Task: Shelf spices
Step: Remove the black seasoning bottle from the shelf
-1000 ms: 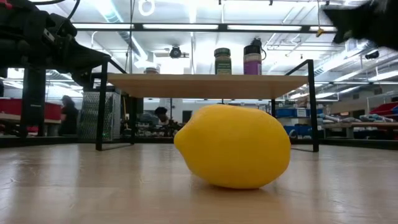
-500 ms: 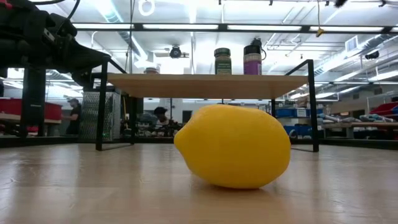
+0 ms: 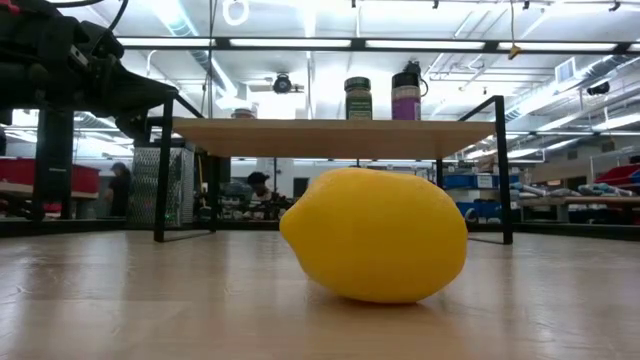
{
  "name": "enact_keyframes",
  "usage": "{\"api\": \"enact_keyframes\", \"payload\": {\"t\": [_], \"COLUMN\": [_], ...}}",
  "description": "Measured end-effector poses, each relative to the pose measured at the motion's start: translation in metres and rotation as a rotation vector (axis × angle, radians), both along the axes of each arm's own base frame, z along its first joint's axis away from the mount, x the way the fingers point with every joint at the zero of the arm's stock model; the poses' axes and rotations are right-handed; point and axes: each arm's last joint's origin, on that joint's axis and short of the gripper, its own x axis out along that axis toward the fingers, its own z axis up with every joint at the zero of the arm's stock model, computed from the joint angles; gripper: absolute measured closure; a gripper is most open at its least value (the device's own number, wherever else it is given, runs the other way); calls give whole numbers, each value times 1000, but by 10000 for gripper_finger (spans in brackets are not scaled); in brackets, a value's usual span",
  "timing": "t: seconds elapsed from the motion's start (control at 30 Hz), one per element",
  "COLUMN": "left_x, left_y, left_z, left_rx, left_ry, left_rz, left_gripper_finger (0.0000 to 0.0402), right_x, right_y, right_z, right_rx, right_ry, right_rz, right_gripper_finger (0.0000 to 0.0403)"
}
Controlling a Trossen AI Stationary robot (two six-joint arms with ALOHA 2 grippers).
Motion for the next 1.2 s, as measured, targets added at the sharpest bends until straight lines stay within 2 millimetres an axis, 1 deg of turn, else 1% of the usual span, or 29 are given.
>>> {"api": "enact_keyframes", "payload": {"t": [0.1,0.2,0.3,0.43,0.6,0.77,0.93,1.0,1.07,1.2], "left_x": [0,0,0,0,0,0,0,0,0,0], "left_y": [0,0,0,0,0,0,0,0,0,0], "left_z": [0,0,0,0,0,0,0,0,0,0], "left_rx": [0,0,0,0,0,0,0,0,0,0], "left_ry": [0,0,-1,-1,-1,-1,-1,-1,-1,-1], "left_rz": [0,0,0,0,0,0,0,0,0,0], "left_gripper_finger": [394,394,394,394,394,394,394,394,394,394], "right_x": [24,43,56,66,72,71,65,63,62,61], "right_y": [-6,-11,-14,-17,-18,-18,-20,-22,-24,-28], "right_z": [-5,-8,-11,-17,-22,-31,-39,-42,-43,-45], "right_rx": [2,-72,-134,-175,-173,-161,-136,-121,-108,-87], "right_ry": [60,76,80,115,147,233,334,368,374,389], "right_rz": [-50,-105,-142,-178,-177,-180,-287,-306,-316,-332], "right_gripper_finger": [394,394,394,394,394,394,387,372,348,278]}}
